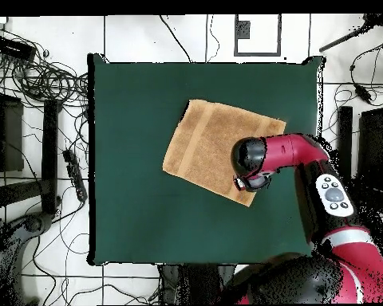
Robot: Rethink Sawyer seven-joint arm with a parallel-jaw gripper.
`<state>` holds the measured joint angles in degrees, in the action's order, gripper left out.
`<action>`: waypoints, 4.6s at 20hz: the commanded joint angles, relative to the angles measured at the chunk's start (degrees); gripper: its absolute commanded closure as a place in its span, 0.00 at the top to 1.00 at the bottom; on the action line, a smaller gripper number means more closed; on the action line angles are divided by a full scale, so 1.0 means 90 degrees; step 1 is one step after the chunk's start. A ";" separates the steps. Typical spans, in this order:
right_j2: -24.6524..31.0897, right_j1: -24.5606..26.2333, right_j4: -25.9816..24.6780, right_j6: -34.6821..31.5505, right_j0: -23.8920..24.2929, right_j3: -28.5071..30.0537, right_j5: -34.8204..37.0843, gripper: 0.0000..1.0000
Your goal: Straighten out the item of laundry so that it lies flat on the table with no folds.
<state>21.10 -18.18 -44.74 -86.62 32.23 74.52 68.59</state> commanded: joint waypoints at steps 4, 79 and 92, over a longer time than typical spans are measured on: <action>-0.0405 0.1909 -0.1031 0.0352 -0.0095 -0.0637 -0.0915 0.00; -0.0575 0.0329 -0.2708 0.0973 0.0304 0.2198 -0.2132 0.00; 0.1276 -0.0856 -0.1780 0.1728 0.1505 0.3090 -0.3587 0.00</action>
<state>16.62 -27.03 -64.93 -86.62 46.59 96.53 50.96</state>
